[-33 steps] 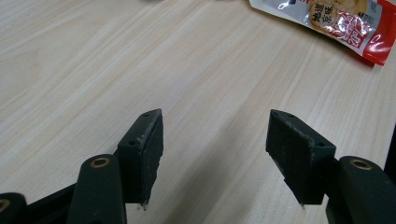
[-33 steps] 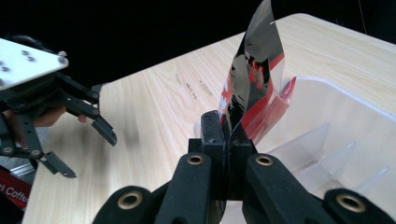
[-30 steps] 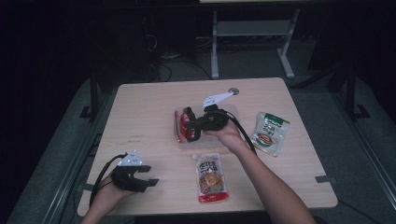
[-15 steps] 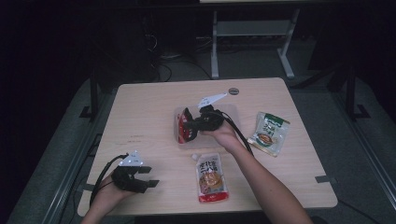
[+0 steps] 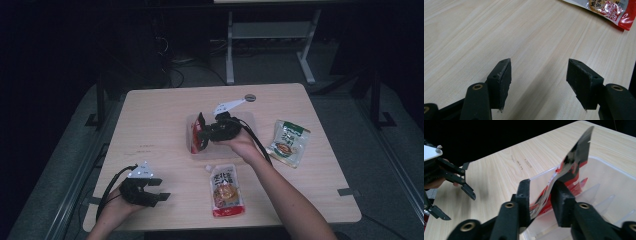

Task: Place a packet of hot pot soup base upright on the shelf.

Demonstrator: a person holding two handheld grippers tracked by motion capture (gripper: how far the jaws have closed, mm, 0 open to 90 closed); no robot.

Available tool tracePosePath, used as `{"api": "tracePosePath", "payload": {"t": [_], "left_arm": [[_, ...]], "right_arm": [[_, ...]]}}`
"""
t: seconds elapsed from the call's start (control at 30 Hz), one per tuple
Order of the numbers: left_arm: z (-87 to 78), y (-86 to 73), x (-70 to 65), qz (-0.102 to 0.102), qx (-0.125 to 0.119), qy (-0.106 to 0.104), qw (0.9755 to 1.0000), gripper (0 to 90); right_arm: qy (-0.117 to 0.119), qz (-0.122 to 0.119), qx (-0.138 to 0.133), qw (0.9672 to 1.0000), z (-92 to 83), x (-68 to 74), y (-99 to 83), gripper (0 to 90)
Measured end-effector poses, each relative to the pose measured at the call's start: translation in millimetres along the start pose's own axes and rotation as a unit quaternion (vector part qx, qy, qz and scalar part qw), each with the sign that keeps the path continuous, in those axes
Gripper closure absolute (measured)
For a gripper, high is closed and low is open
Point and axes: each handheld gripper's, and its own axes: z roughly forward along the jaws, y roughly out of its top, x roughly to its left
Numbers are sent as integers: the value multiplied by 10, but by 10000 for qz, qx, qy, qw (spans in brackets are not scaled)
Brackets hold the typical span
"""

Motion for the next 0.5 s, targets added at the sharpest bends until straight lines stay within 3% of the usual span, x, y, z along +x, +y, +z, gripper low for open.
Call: {"api": "tracePosePath", "payload": {"t": [0.1, 0.13, 0.27, 0.37, 0.5], "left_arm": [[3, 0, -5, -22, -26, -3, 10000, 364], [3, 1, -5, -21, -26, -1, 10000, 364], [5, 2, -6, -25, -26, 1, 10000, 364], [9, 2, -7, -24, -16, 2, 10000, 364], [12, 6, -5, 18, 17, 3, 10000, 364]], "right_arm": [[64, 51, 12, 10000, -21, -1, 3, 586], [19, 46, 23, 10000, -35, 4, 4, 491], [-42, 75, 27, 10000, -67, 31, 12, 408], [-64, -65, 63, 9999, -112, 57, 12, 333], [-117, -109, 105, 9998, -152, 75, 7, 307]]}}
